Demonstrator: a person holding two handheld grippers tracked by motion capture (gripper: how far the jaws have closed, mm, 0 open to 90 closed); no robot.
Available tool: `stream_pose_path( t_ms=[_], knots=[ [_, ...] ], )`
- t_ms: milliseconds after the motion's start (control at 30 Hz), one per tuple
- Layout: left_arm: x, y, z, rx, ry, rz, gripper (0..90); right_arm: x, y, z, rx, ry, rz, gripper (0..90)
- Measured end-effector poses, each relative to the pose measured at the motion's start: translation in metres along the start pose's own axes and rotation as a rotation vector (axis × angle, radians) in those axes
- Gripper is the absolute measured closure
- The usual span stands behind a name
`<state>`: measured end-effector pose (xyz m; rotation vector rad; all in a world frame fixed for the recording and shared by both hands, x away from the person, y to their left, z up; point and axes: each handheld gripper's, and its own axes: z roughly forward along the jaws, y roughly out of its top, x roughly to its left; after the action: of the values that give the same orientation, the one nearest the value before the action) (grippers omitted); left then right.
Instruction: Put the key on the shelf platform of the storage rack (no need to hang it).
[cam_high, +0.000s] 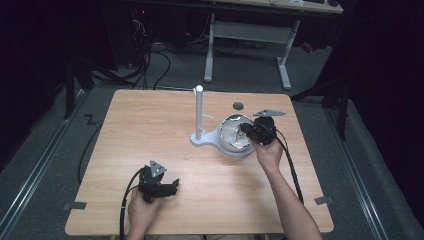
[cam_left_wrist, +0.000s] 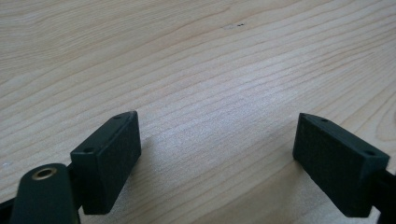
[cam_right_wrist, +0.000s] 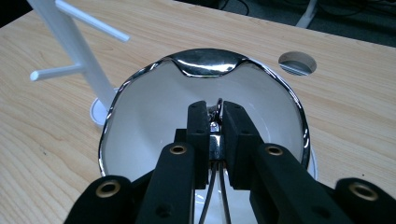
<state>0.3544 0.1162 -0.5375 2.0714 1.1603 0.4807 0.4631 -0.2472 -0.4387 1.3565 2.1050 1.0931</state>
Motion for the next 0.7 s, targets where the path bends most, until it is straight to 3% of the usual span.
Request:
stream_pose_path(
  t_ms=[300, 433, 700],
  knots=[
    [0.0, 0.0, 0.0, 0.0, 0.0, 0.0, 15.6, -0.001, 0.008, 0.011, 0.018, -0.02, -0.001, 82.2],
    [0.0, 0.0, 0.0, 0.001, -0.002, 0.0, 15.6, 0.002, 0.011, 0.018, 0.027, -0.047, -0.033, 82.1],
    [0.0, 0.0, 0.0, 0.001, -0.002, 0.0, 15.6, 0.0, 0.009, 0.03, 0.048, -0.049, -0.018, 79.5]
  ],
)
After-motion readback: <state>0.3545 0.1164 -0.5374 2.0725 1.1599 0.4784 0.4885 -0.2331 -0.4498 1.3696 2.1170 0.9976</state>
